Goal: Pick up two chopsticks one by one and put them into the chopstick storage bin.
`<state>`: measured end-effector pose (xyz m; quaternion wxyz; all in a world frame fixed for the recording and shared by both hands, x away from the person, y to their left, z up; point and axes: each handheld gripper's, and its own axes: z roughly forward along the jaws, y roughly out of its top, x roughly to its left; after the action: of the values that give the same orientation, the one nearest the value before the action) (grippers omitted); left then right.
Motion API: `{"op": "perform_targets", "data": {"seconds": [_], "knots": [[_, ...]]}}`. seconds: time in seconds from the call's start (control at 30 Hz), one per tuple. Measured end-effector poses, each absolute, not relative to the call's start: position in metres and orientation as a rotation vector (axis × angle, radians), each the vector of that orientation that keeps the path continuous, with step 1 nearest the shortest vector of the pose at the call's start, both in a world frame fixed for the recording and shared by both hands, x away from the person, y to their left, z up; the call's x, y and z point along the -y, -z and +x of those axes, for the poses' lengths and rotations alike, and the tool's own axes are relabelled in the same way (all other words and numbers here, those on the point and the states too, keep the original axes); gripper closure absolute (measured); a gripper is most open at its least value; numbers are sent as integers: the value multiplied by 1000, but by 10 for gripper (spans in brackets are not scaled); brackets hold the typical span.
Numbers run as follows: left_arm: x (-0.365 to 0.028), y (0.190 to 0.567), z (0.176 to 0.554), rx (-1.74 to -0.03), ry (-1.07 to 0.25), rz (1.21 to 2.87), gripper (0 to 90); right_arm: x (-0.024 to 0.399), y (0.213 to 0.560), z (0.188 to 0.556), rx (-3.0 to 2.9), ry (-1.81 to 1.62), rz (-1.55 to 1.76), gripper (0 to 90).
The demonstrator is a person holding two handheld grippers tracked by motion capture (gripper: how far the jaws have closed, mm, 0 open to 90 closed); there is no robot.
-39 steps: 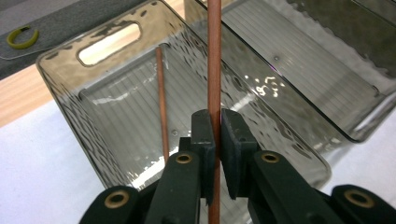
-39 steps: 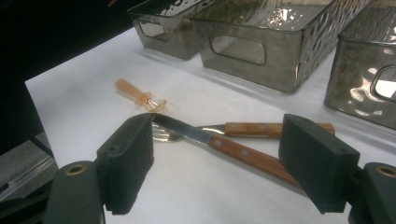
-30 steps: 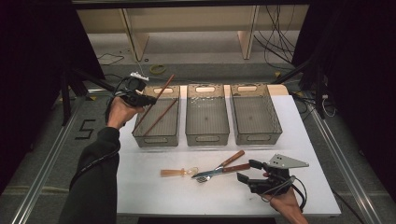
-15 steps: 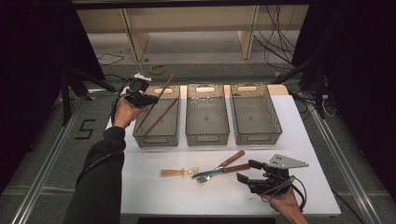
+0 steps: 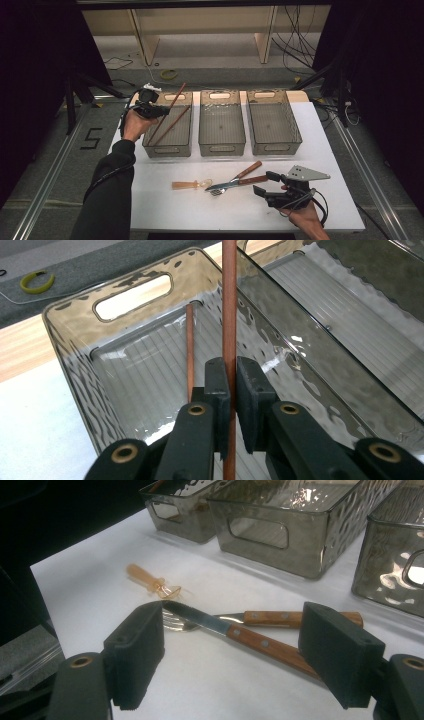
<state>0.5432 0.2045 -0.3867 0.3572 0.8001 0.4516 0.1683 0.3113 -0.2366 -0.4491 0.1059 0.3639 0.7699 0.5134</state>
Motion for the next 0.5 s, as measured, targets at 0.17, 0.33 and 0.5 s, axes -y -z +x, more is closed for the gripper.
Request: {"op": "perform_targets", "data": {"seconds": [0.17,0.33,0.5], "knots": [[-207,394,544,-1179,-426,2058,835,237,449,311,-2268,-1512,1072,271],[-209,401,544,-1203,-413,2068,833,236,449,311,-2271,-1509,1075,272],[-210,405,543,-1218,-408,2065,824,236,449,311,-2272,-1507,1073,271]]}}
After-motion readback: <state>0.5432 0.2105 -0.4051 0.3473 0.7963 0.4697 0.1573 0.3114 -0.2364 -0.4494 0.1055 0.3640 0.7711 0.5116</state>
